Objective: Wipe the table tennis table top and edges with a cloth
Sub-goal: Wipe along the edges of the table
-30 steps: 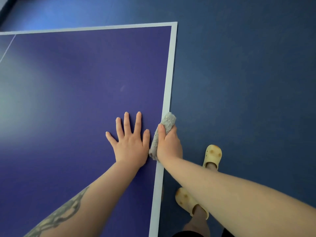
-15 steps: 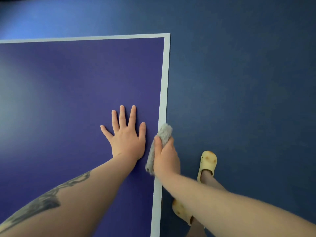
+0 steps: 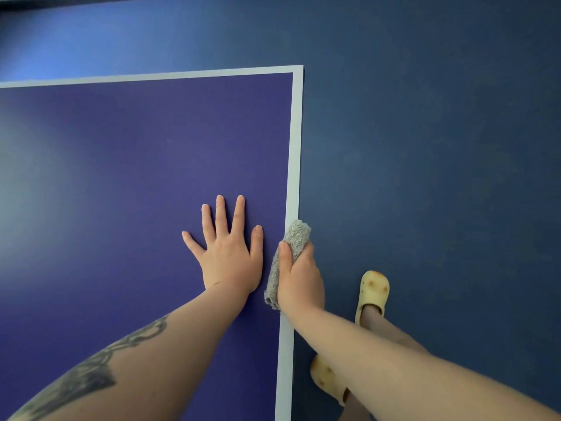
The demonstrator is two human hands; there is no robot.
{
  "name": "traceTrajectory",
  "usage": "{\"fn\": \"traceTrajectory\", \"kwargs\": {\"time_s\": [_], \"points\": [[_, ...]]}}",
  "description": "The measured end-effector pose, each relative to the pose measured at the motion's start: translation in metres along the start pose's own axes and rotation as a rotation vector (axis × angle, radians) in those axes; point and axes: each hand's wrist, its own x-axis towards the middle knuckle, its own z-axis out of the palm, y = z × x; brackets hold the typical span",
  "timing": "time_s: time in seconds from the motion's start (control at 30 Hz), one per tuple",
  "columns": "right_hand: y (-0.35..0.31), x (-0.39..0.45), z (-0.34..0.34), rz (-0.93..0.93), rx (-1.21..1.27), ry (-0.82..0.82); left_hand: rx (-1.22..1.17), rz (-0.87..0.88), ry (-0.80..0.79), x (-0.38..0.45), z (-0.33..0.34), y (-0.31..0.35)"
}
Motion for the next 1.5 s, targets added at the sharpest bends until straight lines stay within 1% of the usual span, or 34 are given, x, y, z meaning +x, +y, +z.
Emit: {"fn": "traceTrajectory", "kwargs": {"time_s": [0.13, 0.23, 0.3, 0.43, 0.5, 0.6, 0.7, 0.8, 0.93, 1.03, 1.17, 1.23, 1.37, 1.43, 1.5], "points": [[-0.019, 0.034, -0.003, 0.025, -0.036, 0.013, 0.001, -0.002, -0.004, 0.000, 0.000, 0.000], [-0.033, 0.056, -0.005, 0.012, -0.011, 0.005, -0.012, -0.005, 0.007, 0.000, 0.000, -0.002], [-0.027, 0.050, -0.005, 0.006, -0.019, -0.004, -0.008, -0.008, 0.000, 0.000, 0.001, -0.001], [0.005, -0.001, -0.002, -0.017, -0.026, -0.068, 0.049, -0.026, -0.057, 0.000, -0.002, 0.001], [0.004, 0.001, -0.003, -0.033, -0.050, -0.049, 0.084, -0.019, -0.097, 0.013, -0.008, 0.004], [-0.022, 0.043, -0.004, -0.018, -0.093, 0.014, 0.045, -0.020, -0.128, 0.058, -0.015, 0.020], [-0.050, 0.085, -0.009, -0.006, -0.082, 0.006, -0.032, -0.077, -0.069, 0.092, -0.014, 0.040], [-0.045, 0.083, -0.010, -0.019, -0.034, 0.006, -0.059, -0.091, 0.003, 0.097, -0.009, 0.045], [-0.024, 0.038, -0.010, -0.016, -0.014, -0.035, -0.060, -0.100, 0.008, 0.097, -0.008, 0.044], [-0.045, 0.078, -0.012, 0.005, -0.068, 0.005, -0.050, -0.110, 0.005, 0.098, -0.008, 0.045], [-0.086, 0.143, -0.020, 0.037, -0.019, -0.001, -0.044, -0.116, 0.007, 0.097, -0.008, 0.045], [-0.082, 0.138, -0.020, 0.031, -0.017, -0.015, -0.035, -0.111, 0.009, 0.097, -0.009, 0.044], [-0.045, 0.074, -0.019, -0.001, 0.059, -0.086, -0.026, -0.117, 0.014, 0.097, -0.009, 0.045], [-0.047, 0.085, -0.017, -0.014, 0.044, -0.049, -0.023, -0.118, 0.018, 0.098, -0.009, 0.047], [-0.064, 0.120, -0.013, -0.003, 0.023, -0.014, -0.021, -0.119, 0.018, 0.099, -0.009, 0.046]]}}
